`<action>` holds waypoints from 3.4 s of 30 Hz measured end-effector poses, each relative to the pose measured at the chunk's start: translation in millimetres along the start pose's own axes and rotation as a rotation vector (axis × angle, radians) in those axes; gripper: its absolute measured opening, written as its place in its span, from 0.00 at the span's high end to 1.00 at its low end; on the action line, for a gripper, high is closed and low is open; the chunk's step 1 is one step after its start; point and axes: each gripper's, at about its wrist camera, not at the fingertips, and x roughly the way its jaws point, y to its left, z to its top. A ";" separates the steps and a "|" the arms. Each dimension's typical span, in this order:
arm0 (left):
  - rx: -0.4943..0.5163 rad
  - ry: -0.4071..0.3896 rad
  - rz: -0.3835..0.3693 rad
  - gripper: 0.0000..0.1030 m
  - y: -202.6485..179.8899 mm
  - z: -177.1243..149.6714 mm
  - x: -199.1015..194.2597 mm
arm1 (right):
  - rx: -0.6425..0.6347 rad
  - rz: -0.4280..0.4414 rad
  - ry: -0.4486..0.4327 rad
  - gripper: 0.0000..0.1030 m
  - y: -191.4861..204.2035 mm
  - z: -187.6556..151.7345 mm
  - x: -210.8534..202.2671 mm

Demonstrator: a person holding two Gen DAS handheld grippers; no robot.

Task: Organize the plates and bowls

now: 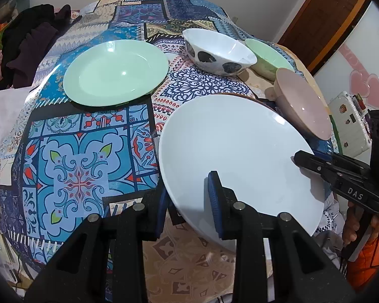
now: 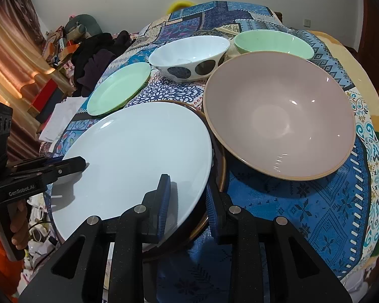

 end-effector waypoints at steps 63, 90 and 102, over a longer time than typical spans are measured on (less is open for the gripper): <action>-0.099 -0.191 0.181 0.25 113.2 74.1 -32.8 | -0.184 -0.001 0.003 0.45 92.2 113.6 78.8; -0.093 -0.042 0.149 0.73 186.3 132.1 69.1 | -0.204 -0.045 0.178 0.73 103.5 135.9 156.9; -0.078 -0.020 0.179 0.77 190.0 100.5 44.9 | -0.297 0.024 0.215 0.73 132.6 114.9 150.0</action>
